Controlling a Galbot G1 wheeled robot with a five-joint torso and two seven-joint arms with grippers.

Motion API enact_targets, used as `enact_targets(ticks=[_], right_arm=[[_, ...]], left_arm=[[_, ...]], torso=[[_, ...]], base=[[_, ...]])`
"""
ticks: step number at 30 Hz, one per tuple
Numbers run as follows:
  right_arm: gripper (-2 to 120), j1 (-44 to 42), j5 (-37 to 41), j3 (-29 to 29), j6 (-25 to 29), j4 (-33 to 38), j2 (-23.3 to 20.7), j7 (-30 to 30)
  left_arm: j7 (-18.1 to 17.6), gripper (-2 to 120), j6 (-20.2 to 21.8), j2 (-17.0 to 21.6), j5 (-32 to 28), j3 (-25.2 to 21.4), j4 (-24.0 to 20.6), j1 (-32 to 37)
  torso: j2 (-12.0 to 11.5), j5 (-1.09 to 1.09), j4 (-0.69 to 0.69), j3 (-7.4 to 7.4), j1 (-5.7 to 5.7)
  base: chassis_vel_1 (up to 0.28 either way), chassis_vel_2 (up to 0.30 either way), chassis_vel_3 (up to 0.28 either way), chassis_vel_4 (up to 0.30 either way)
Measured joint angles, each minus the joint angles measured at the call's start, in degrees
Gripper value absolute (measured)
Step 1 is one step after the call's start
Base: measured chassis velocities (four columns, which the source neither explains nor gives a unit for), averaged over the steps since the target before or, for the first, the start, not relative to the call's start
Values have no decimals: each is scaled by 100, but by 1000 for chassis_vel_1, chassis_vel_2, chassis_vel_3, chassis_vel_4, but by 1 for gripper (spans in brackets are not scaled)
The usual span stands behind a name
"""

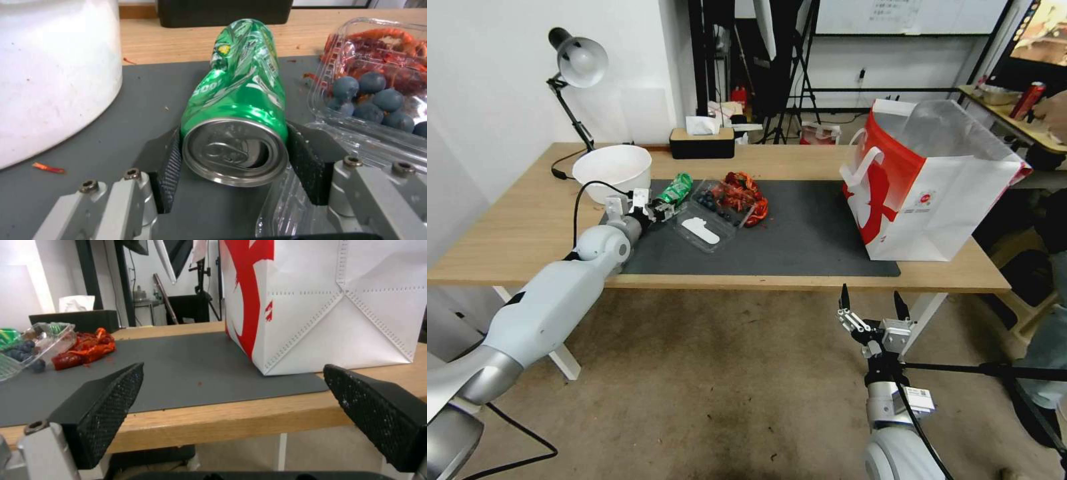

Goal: Pick up the trash from the table and place it into the takeout bag.

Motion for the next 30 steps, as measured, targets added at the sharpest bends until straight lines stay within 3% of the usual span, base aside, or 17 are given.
enact_targets(ticks=[9, 11, 12, 16, 18, 24, 30], right_arm=[[100, 18, 0, 10, 3, -10, 6, 6], [100, 21, 0, 10, 4, -15, 11, 7], [100, 21, 0, 10, 4, -15, 11, 7], [100, 27, -2, 9, 5, -21, 19, 8], [100, 28, -4, 9, 5, -25, 20, 9], [100, 30, -8, 12, 5, -35, 29, 9], [100, 24, -11, 29, 7, -42, 50, 14]], left_arm=[[621, 52, -805, 48, 312, 78, 37, -201], [1016, 52, -1234, 45, 317, 150, 45, -358], [1016, 52, -1234, 45, 317, 150, 45, -358], [1703, 52, -1786, -28, 165, 366, -40, -683], [1830, 52, -1880, -67, 105, 480, -117, -806], [1961, 52, -1980, -341, -66, 1031, -357, -1383], [1884, 52, -1955, -975, -321, 1832, -427, -2224]], torso=[[0, 0, 1, 0, 0], [0, 0, 1, 0, 0], [0, 0, 1, 0, 0], [0, 0, 1, 0, 0], [-1, 0, 0, 0, 1], [-1, 1, -1, 0, 0], [-1, 3, -1, 0, 1]], base=[[0, 0, 0, 0], [0, 0, 0, 0], [0, 0, 0, 0], [0, 0, 0, 0], [0, 0, 0, 0], [0, 0, 0, 0], [0, 0, 0, 0]])
